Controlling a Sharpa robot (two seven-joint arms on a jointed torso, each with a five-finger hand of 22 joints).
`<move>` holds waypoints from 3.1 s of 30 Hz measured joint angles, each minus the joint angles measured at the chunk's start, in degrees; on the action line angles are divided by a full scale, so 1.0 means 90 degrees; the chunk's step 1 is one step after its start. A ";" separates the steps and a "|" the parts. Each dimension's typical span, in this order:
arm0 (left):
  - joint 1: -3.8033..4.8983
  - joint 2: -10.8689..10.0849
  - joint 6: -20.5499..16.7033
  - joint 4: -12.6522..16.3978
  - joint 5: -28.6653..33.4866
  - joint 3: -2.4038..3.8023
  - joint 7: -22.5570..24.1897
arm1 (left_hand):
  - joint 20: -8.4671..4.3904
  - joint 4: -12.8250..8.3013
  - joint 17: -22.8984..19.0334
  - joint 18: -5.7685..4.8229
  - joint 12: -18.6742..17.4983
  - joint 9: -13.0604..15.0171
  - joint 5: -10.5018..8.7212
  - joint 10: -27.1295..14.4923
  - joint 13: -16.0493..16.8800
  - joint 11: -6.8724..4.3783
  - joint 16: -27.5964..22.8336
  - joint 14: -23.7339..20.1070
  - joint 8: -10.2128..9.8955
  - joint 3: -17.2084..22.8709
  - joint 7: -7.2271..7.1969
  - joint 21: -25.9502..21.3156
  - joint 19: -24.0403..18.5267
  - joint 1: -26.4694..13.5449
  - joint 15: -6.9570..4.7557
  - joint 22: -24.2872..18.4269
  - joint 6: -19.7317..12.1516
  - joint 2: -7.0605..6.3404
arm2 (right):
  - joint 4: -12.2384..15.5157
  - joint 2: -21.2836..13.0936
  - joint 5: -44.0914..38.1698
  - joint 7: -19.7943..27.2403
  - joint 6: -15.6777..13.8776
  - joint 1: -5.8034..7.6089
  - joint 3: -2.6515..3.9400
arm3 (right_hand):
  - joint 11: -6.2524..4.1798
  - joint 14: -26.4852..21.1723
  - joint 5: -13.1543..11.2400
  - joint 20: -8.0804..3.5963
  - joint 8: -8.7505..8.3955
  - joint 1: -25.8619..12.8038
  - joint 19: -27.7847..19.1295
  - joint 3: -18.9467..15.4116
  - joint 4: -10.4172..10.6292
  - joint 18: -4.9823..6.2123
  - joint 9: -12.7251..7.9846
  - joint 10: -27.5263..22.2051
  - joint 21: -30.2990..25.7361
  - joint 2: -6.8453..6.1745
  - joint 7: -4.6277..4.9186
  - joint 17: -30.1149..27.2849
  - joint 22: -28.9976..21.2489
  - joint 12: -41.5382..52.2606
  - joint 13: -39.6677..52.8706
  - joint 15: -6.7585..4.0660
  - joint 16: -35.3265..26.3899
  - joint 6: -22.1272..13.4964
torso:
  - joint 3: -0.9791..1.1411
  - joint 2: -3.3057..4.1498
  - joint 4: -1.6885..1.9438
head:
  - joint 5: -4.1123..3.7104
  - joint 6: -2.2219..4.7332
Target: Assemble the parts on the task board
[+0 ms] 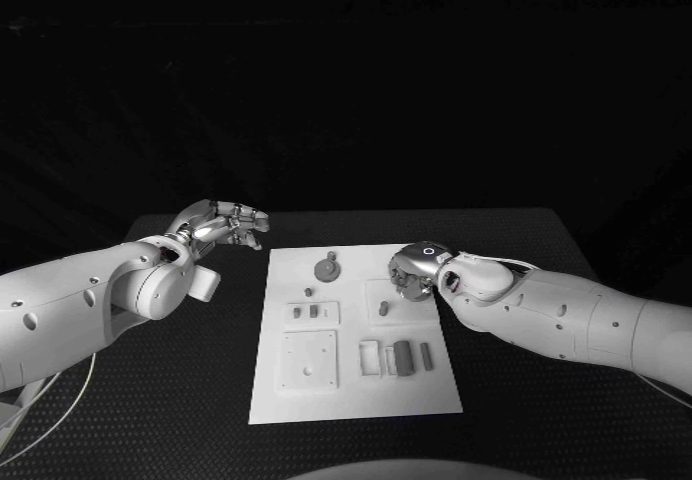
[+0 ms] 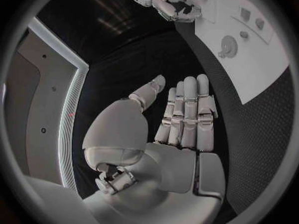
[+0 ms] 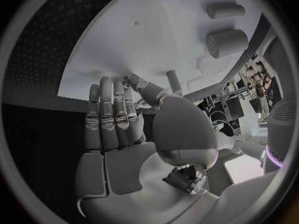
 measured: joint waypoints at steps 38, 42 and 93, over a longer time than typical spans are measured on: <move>-0.0004 0.0002 -0.0003 -0.0001 0.0001 -0.0001 0.0000 | 0.0000 0.0000 0.0017 -0.0001 0.0000 0.0001 0.0000 -0.0024 -0.0004 0.0022 0.0000 0.0000 0.0000 0.0000 0.0000 0.0000 0.0000 0.0000 0.0000 -0.0017 0.0000 0.0000 | 0.0199 -0.0116 -0.0144 -0.0174 -0.0202 -0.0064 -0.0007 | -0.0078 0.0226 -0.0019 -0.0089 0.0113 0.0068 0.0293 0.0071 0.0000 0.0000 0.0191 0.0193 0.0026 0.0068 -0.0067 0.0157 0.0087 0.0045 0.0182 -0.0088 0.0056 0.0104 | 0.0001 0.0001 0.0002 | 0.0001 -0.0008; -0.0005 0.0004 -0.0004 -0.0004 0.0001 -0.0001 0.0000 | 0.0000 0.0014 0.0017 -0.0001 0.0000 0.0001 0.0000 -0.0024 -0.0004 0.0022 0.0000 0.0000 0.0000 -0.0013 0.0000 0.0000 0.0000 0.0000 0.0000 -0.0017 0.0000 0.0000 | 0.0188 -0.0107 -0.0145 -0.0175 -0.0197 -0.0065 -0.0002 | -0.0077 0.0226 -0.0019 -0.0089 0.0112 0.0068 0.0293 0.0071 0.0000 0.0000 0.0200 0.0193 0.0026 0.0068 -0.0067 0.0163 0.0086 0.0045 0.0196 -0.0087 0.0056 0.0105 | 0.0001 0.0001 0.0001 | 0.0004 -0.0003; -0.0007 0.0017 0.0000 -0.0043 0.0002 0.0000 -0.0018 | 0.0000 -0.0004 0.0038 -0.0002 -0.0025 -0.0003 0.0000 -0.0021 -0.0014 0.0019 -0.0024 0.0000 -0.0023 -0.0032 0.0023 0.0000 0.0000 0.0000 0.0000 -0.0046 -0.0023 0.0000 | 0.0812 -0.0358 -0.0023 -0.0235 -0.0092 0.0200 0.0154 | -0.0089 0.0271 -0.0026 -0.0111 0.0106 0.0065 0.0315 0.0087 0.0018 0.0000 0.0255 0.0226 0.0026 0.0065 -0.0066 0.0195 0.0084 0.0044 0.0237 -0.0089 0.0056 0.0104 | 0.0001 0.0002 -0.0003 | 0.0015 0.0010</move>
